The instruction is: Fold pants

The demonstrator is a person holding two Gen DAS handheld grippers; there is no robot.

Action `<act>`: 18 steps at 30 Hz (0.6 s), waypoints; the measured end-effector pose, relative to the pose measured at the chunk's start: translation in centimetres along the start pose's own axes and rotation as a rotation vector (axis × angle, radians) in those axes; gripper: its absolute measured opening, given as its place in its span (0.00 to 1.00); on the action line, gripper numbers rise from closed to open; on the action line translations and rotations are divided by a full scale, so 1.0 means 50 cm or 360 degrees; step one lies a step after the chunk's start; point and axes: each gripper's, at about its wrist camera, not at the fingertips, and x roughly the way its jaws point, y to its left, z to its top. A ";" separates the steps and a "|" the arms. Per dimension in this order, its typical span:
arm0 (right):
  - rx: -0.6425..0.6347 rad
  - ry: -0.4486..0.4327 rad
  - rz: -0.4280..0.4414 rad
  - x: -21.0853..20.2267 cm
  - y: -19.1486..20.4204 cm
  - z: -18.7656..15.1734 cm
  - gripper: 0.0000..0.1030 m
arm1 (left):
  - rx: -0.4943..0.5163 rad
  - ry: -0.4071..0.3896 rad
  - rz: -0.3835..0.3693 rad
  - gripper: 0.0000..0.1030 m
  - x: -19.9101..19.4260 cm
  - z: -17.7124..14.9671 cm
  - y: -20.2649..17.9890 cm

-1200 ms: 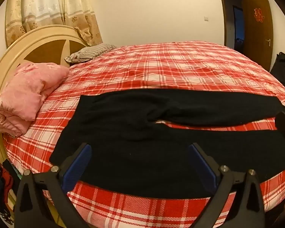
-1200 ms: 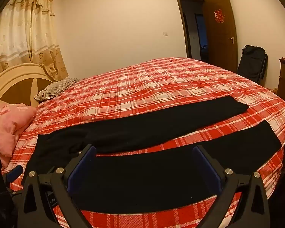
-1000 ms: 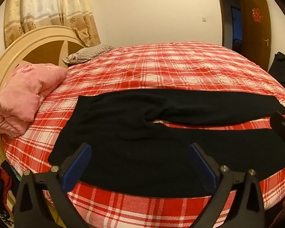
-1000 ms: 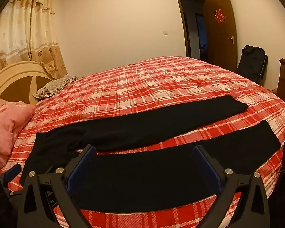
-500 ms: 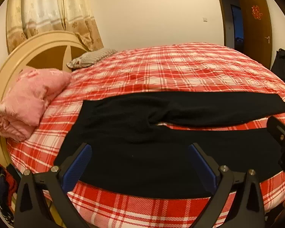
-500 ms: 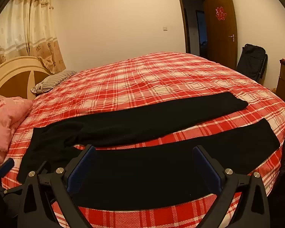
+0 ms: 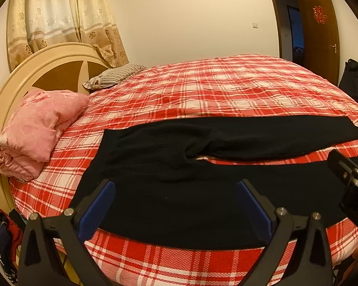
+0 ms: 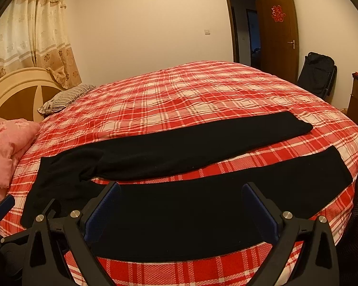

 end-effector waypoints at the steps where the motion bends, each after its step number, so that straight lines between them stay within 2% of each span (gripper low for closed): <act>1: 0.0002 0.0001 0.0000 0.000 0.000 0.000 0.99 | 0.0000 0.0001 0.0004 1.00 0.000 0.000 -0.002; 18: 0.0014 0.0002 0.0000 0.003 -0.002 0.000 0.99 | -0.0010 0.0016 0.0003 1.00 0.000 0.004 -0.008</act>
